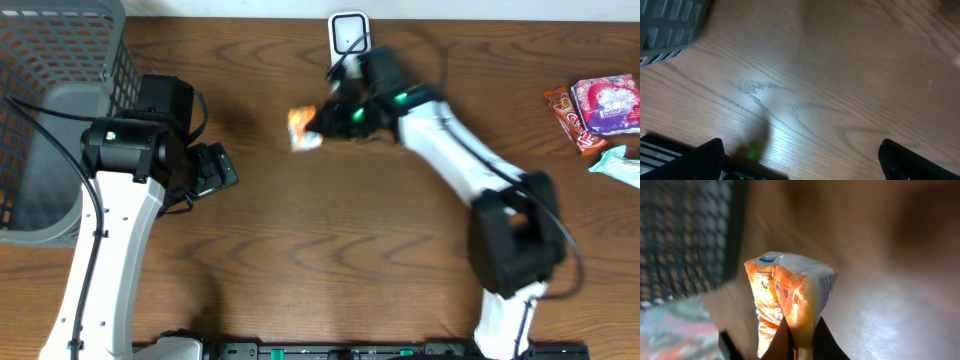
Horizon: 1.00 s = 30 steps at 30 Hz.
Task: Scan the item barcode
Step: 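Lift the orange box and hold it up at the scanner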
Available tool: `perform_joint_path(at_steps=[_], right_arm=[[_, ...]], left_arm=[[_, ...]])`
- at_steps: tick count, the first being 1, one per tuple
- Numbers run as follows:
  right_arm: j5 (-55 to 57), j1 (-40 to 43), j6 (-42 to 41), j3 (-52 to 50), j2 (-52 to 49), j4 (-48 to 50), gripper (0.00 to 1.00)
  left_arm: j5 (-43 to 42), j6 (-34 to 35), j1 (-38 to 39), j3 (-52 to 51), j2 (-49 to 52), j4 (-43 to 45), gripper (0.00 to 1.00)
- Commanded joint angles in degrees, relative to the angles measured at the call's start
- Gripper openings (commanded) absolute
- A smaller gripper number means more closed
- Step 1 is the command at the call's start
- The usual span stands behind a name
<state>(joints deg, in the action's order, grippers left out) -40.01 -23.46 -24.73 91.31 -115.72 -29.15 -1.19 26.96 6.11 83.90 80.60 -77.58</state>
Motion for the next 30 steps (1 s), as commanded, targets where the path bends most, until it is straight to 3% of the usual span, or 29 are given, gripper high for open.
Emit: perform_joint_path(at_steps=[1, 11, 17, 22, 26, 30], right_arm=[[0.2, 5.42, 1.42, 1.64, 5.01, 0.0, 0.01], [-31.52, 15.85, 7.21, 1.6, 4.81, -0.44, 0.01], [-35.21, 16.31, 5.88, 1.6, 4.81, -0.42, 0.01], [-29.44, 15.91, 1.29, 1.6, 4.83, -0.39, 0.01], [-13.73, 12.72, -0.28, 1.64, 6.64, -0.68, 0.01], [11.28, 9.31, -0.5, 2.64, 9.6, -4.31, 0.02]], left_arm=[[0.33, -0.15, -0.2, 0.22, 0.26, -0.13, 0.98], [0.31, -0.17, -0.2, 0.22, 0.26, -0.13, 0.98], [0.33, -0.17, -0.2, 0.22, 0.26, -0.13, 0.98], [0.33, -0.17, -0.2, 0.22, 0.26, -0.13, 0.98], [0.33, -0.15, -0.2, 0.22, 0.26, -0.13, 0.98], [0.31, -0.15, -0.2, 0.22, 0.26, -0.13, 0.98]])
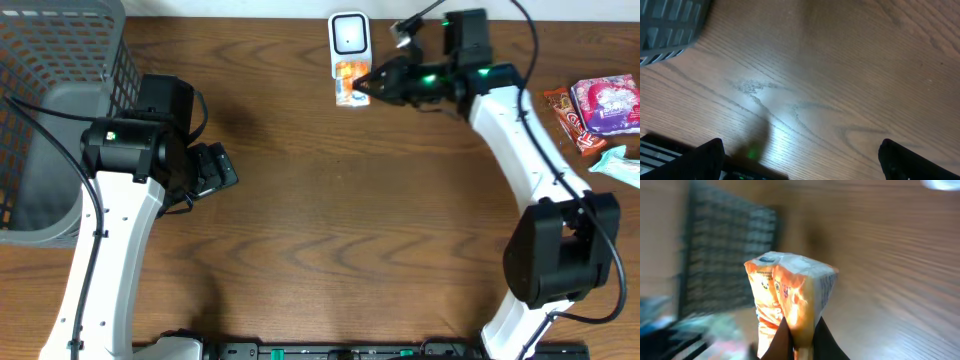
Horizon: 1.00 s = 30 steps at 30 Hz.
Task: Scan the item barcode
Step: 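Lift the orange box and hold it up at the scanner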
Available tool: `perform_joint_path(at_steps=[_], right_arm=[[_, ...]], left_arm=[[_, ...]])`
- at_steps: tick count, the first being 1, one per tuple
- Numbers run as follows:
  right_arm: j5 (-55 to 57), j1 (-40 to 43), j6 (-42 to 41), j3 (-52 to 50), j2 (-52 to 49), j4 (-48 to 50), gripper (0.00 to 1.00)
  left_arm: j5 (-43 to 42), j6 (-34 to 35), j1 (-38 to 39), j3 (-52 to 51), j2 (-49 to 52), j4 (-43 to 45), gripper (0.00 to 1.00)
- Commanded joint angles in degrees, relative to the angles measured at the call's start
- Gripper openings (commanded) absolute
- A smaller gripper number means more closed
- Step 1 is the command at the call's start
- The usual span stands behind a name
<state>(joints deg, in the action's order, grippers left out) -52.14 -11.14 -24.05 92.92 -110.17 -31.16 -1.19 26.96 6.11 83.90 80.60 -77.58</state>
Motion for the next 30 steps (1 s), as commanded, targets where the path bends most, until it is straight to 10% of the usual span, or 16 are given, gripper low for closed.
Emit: perform_joint_path(at_steps=[1, 9, 18, 30], right_arm=[[34.01, -4.48, -1.09, 2.12, 4.9, -4.92, 0.02], [62.31, -12.52, 9.86, 5.31, 5.01, -8.48, 0.01], [63.8, -12.09, 16.26, 7.8, 0.22, -1.38, 0.01], [66.62, -11.67, 22.82, 35.04, -21.68, -2.82, 0.01]], left_arm=[[0.33, -0.17, -0.2, 0.22, 0.26, -0.13, 0.98], [0.31, -0.15, -0.2, 0.22, 0.26, -0.13, 0.98], [0.31, -0.15, -0.2, 0.22, 0.26, -0.13, 0.98], [0.31, -0.15, -0.2, 0.22, 0.26, -0.13, 0.98]])
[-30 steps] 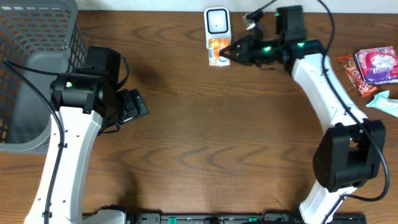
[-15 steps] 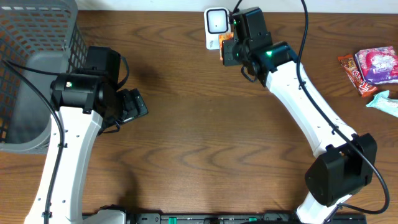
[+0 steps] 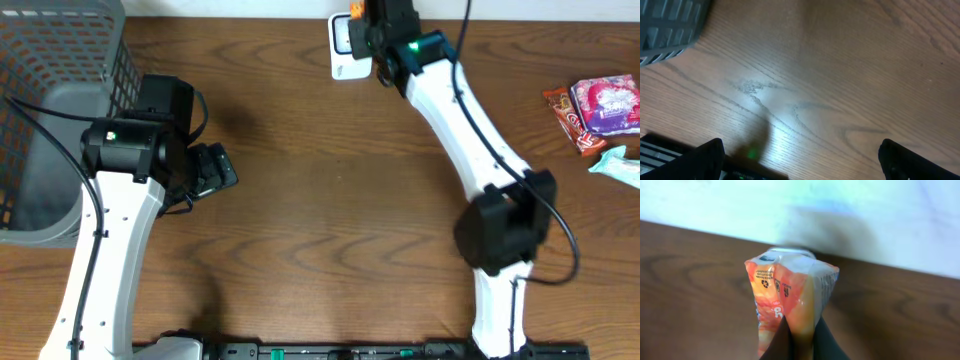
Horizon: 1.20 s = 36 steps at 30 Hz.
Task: Scan the item barcode
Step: 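Lift the orange box and hold it up at the scanner, then carry the orange box to the far right and release it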
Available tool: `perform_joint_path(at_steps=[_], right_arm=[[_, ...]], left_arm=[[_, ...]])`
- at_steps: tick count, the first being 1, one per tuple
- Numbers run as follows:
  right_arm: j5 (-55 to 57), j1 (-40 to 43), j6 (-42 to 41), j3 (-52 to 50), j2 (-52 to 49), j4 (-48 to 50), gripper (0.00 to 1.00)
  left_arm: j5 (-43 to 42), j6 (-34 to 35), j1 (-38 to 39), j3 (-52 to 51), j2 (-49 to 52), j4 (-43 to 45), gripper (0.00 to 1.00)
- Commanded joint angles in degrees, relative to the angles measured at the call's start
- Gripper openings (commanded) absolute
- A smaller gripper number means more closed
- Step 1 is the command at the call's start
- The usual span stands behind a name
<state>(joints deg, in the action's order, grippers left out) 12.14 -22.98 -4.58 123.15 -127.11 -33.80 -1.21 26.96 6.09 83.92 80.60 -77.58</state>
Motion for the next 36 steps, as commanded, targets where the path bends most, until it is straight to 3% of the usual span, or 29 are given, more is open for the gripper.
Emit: perform_joint_path(at_steps=[1, 8, 24, 28, 36], right_arm=[[3.96, 0.17, 3.43, 6.36, -6.51, -0.07, 0.01], [11.63, -0.22, 12.17, 8.85, -12.96, 4.28, 0.01], [16.46, -1.36, 11.87, 8.85, -13.9, 4.17, 0.01], [26.47, -0.72, 8.2, 8.85, -11.72, 3.3, 0.01], [23.8, 8.83, -3.96, 8.85, -2.67, -13.16, 0.01]], left_arm=[[0.35, -0.17, -0.17, 0.2, 0.26, -0.13, 0.98], [0.35, -0.17, -0.17, 0.2, 0.26, -0.13, 0.98], [0.35, -0.17, -0.17, 0.2, 0.26, -0.13, 0.98], [0.33, -0.15, -0.17, 0.2, 0.26, -0.13, 0.98], [0.33, -0.17, -0.17, 0.2, 0.26, -0.13, 0.98]])
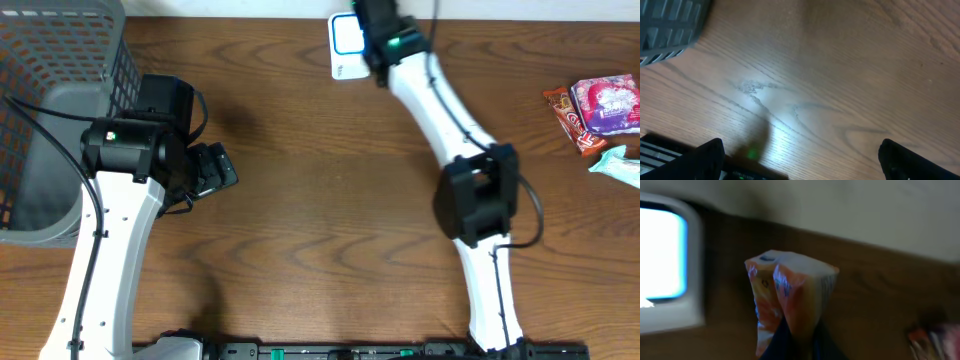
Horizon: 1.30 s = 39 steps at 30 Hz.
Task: Scan the item barcode
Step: 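Carry the orange box to the far right and release it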
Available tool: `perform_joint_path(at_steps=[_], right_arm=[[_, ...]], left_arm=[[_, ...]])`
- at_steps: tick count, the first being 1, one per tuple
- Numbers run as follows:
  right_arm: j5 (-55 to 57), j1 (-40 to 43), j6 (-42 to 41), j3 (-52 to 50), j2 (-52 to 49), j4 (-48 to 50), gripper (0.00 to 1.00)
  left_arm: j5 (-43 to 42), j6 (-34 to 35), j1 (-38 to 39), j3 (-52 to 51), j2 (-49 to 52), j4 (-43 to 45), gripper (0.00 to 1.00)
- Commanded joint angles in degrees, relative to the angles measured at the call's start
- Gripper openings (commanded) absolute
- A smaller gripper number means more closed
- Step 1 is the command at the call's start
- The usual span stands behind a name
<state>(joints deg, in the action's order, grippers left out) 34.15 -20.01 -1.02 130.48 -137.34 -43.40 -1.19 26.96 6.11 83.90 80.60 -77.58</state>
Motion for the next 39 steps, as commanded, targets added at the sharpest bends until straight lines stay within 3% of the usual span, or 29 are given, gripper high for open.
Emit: perform_joint_path(at_steps=[1, 7, 14, 23, 39], right_arm=[[1.64, 7.65, -8.68, 1.53, 8.55, -6.62, 0.01], [1.42, 19.23, -16.41, 1.53, 11.45, -24.02, 0.01], [-0.74, 32.26, -27.21, 1.31, 11.34, -33.48, 0.02], [-10.67, 46.16, -38.53, 0.68, 11.32, -38.16, 0.02], [-13.33, 56.92, -38.84, -13.92, 11.32, -30.03, 0.02]], left_arm=[[0.31, -0.17, -0.2, 0.22, 0.26, -0.13, 0.98], [0.33, -0.17, -0.2, 0.22, 0.26, -0.13, 0.98], [0.33, -0.17, -0.2, 0.22, 0.26, -0.15, 0.98], [0.33, -0.15, -0.2, 0.22, 0.26, -0.13, 0.98], [0.33, -0.15, -0.2, 0.22, 0.26, -0.13, 0.98]])
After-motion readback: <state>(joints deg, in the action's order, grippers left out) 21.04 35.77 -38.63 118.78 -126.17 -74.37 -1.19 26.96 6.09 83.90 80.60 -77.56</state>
